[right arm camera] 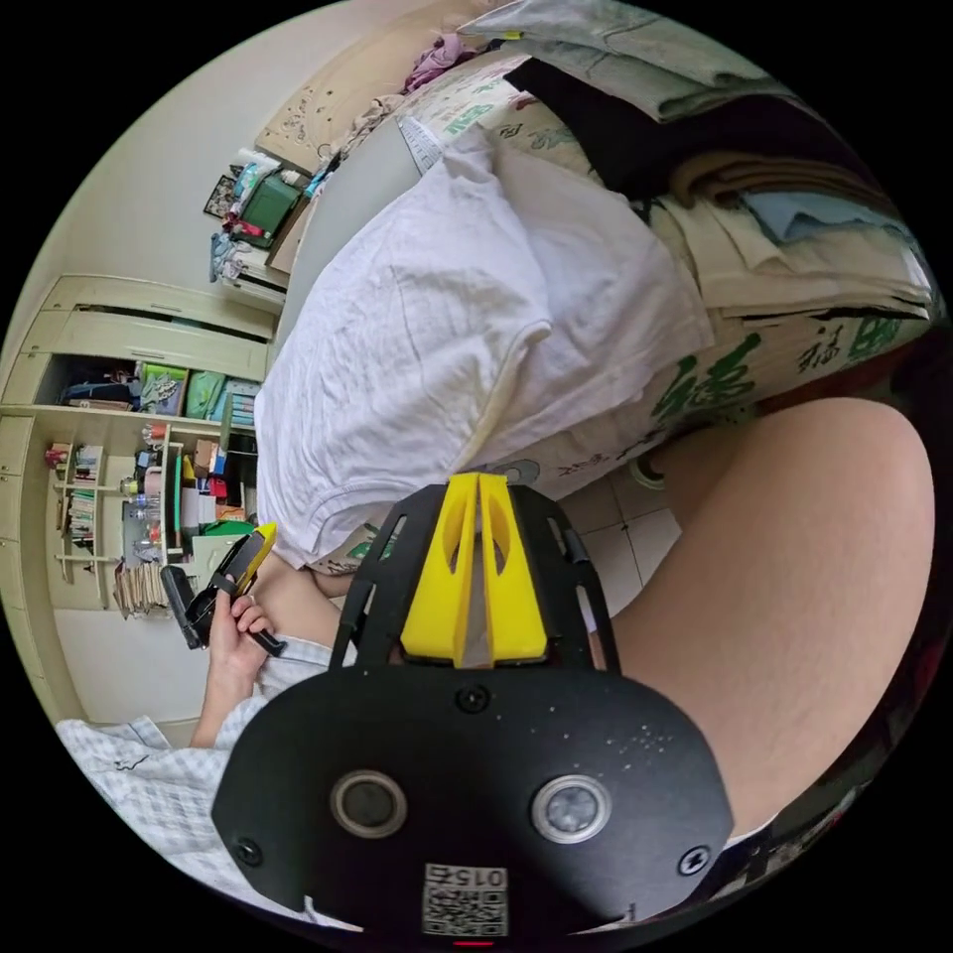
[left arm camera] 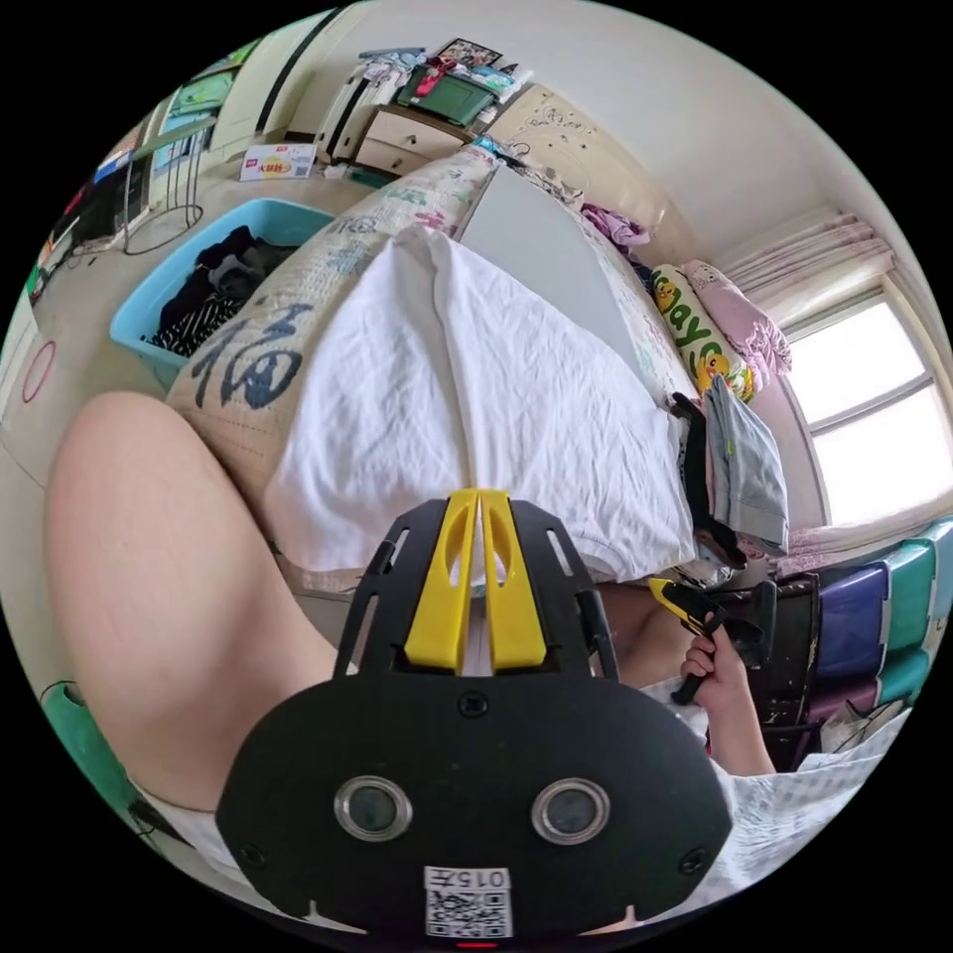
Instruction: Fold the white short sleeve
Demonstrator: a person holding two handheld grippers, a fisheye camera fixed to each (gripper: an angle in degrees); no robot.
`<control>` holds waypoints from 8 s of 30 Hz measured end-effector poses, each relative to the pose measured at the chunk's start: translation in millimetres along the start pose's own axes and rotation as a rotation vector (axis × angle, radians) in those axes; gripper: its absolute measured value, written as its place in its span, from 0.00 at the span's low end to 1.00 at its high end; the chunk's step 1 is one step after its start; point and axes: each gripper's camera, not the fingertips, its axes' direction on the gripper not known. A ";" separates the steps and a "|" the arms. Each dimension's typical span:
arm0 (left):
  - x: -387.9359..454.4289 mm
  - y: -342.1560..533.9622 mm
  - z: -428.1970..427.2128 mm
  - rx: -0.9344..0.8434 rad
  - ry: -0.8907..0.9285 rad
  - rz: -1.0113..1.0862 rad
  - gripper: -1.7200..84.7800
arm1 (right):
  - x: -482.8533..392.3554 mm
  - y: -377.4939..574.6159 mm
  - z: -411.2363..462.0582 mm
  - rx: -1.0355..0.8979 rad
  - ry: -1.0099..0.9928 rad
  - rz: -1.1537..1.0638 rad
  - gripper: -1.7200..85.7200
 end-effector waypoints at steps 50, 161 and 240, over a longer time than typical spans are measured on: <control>598.5 -431.4 395.1 -0.543 0.053 0.538 0.09 | 26.6 -68.4 -55.5 0.034 0.015 -0.087 0.08; -174.9 125.3 195.9 0.055 0.165 0.171 0.02 | -81.4 -86.1 32.2 0.061 -0.097 -0.240 0.02; 556.3 -444.2 167.8 -0.220 -0.061 0.691 0.17 | 25.0 -133.8 -28.7 0.141 0.040 -0.240 0.09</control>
